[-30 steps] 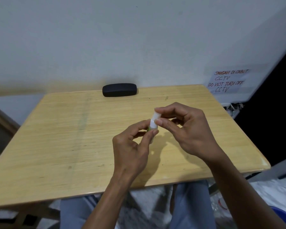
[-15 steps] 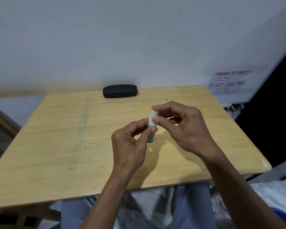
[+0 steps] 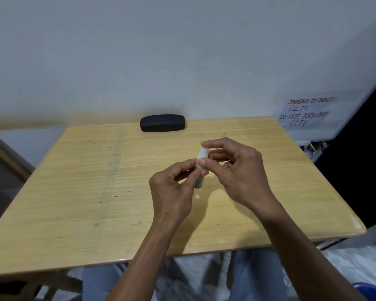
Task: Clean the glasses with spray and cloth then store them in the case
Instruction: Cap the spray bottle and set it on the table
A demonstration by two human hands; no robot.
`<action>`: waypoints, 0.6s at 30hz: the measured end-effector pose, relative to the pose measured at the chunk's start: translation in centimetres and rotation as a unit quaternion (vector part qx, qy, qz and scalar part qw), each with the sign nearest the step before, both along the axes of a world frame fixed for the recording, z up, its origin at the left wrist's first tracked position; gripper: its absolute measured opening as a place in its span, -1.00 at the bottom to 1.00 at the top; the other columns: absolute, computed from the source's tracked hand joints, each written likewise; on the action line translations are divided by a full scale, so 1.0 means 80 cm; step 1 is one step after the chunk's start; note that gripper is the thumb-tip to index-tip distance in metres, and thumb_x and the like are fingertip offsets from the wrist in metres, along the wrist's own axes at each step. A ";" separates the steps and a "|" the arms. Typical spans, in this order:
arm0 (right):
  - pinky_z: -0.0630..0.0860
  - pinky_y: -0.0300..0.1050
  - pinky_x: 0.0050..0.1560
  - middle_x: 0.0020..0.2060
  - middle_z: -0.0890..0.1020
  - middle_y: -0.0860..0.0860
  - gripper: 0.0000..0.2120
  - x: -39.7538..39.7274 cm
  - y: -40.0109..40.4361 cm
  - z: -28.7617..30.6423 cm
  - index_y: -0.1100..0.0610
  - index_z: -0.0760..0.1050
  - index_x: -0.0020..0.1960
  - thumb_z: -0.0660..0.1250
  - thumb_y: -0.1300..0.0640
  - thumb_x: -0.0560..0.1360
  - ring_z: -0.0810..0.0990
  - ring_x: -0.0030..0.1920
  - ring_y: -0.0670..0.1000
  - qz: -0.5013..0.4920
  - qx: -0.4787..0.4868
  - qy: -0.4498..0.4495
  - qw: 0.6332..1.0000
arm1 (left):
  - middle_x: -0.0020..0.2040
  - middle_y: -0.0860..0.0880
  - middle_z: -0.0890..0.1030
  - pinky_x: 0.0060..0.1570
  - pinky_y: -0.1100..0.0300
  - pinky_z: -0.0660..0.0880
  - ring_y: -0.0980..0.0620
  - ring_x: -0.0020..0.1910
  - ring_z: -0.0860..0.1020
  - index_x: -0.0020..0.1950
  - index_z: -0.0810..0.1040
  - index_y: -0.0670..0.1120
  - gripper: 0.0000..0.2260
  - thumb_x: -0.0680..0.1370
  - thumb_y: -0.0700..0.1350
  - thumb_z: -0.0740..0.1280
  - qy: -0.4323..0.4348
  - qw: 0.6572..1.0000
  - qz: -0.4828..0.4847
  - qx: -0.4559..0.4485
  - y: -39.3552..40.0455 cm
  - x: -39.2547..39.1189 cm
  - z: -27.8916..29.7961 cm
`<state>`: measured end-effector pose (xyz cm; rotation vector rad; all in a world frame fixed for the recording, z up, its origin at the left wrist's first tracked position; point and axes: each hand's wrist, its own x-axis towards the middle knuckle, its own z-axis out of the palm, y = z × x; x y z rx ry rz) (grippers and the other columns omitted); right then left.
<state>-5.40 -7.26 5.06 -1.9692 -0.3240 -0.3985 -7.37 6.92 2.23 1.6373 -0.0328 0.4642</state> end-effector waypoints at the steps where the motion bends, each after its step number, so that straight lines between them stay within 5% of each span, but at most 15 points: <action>1: 0.49 -0.39 -0.27 -0.16 0.71 -0.13 -0.71 0.003 0.000 -0.001 -0.05 0.65 0.13 0.55 0.11 0.43 0.69 -0.06 -0.20 -0.001 0.001 -0.001 1.000 | -0.27 0.18 0.71 -0.25 0.34 0.58 0.15 -0.27 0.69 -0.05 0.71 -0.02 -0.80 0.39 -0.24 0.55 0.000 1.000 0.001 -0.001 0.000 0.002 -0.001; 8: 0.57 -0.37 -0.18 -0.14 0.70 -0.13 -0.70 0.028 -0.002 -0.002 -0.04 0.65 0.14 0.56 0.10 0.42 0.67 -0.07 -0.22 -0.021 -0.009 -0.011 1.000 | -0.07 0.08 0.72 -0.16 0.37 0.58 0.19 -0.10 0.69 0.09 0.70 -0.10 -0.70 0.37 -0.14 0.57 0.020 1.000 -0.008 0.022 0.008 0.027 -0.008; 14: 0.47 -0.50 -0.22 -0.23 0.64 -0.22 -0.70 0.068 -0.017 -0.005 0.01 0.66 0.11 0.57 0.13 0.40 0.61 -0.17 -0.32 -0.080 -0.002 -0.015 0.997 | 0.20 -0.03 0.66 0.18 0.09 0.54 0.04 0.19 0.59 0.28 0.60 -0.05 -0.60 0.47 0.02 0.48 0.075 0.973 0.080 0.202 0.047 0.068 -0.030; 18: 0.46 -0.50 -0.19 -0.25 0.62 -0.27 -0.71 0.098 -0.024 -0.013 0.02 0.67 0.10 0.57 0.12 0.40 0.60 -0.20 -0.37 -0.102 -0.010 -0.018 0.995 | 0.37 -0.06 0.55 0.33 0.01 0.40 -0.08 0.39 0.45 0.36 0.53 -0.05 -0.51 0.51 0.15 0.38 0.115 0.931 0.050 0.344 0.063 0.107 -0.046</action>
